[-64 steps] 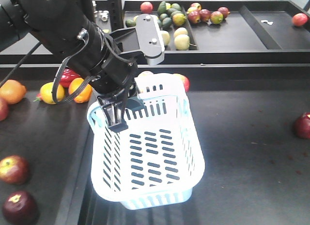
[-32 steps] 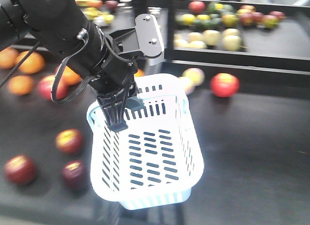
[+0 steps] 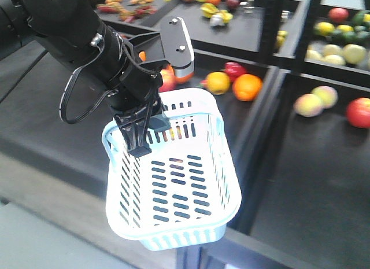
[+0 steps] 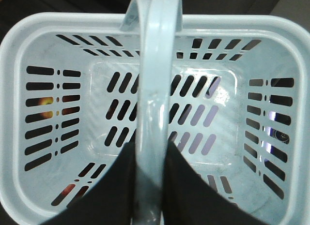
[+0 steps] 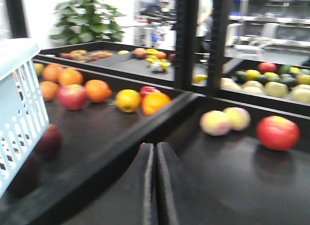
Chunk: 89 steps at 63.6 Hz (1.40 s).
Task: Pick three apples into basket with both arms
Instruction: 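Turn the base away from the table while holding the basket up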
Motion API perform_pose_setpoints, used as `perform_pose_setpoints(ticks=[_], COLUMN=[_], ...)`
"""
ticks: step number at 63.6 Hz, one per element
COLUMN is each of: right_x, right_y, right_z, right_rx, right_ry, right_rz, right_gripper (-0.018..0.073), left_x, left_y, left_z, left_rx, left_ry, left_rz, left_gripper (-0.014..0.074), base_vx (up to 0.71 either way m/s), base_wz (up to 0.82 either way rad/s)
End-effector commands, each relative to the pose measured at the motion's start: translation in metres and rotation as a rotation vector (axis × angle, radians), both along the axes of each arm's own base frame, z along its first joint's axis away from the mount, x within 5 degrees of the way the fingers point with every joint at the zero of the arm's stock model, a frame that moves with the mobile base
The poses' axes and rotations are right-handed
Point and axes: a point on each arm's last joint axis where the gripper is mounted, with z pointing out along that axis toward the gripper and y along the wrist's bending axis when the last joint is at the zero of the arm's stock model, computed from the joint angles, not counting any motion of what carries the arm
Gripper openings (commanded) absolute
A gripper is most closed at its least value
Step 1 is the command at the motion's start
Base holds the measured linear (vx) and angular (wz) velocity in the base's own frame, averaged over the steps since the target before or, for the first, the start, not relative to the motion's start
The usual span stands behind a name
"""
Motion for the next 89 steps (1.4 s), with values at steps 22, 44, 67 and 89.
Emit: perform_pose_setpoints(ticks=[22, 44, 67, 89], right_x=[-0.0008, -0.0008, -0.0008, -0.0008], right_y=[0.0001, 0.0001, 0.0001, 0.0001], right_z=[0.0058, 0.0058, 0.0058, 0.0058], right_rx=[0.000, 0.000, 0.000, 0.000], right_ry=[-0.081, -0.081, -0.081, -0.081], right_rz=[0.001, 0.001, 0.001, 0.001], right_gripper=[-0.0009, -0.0009, -0.0009, -0.0009], left_x=[-0.0115, -0.0115, -0.0115, -0.0115], left_y=[0.0044, 0.0044, 0.0044, 0.0044], left_z=[0.0277, 0.0277, 0.0277, 0.0277], left_rx=[-0.086, -0.086, -0.086, -0.086], left_ry=[-0.067, -0.067, -0.067, -0.067], left_rz=[0.006, 0.006, 0.006, 0.006], left_gripper=[-0.0006, -0.0006, -0.0006, -0.0006], base_vx=[-0.13, -0.14, -0.17, -0.18], base_wz=[0.51, 0.54, 0.63, 0.60])
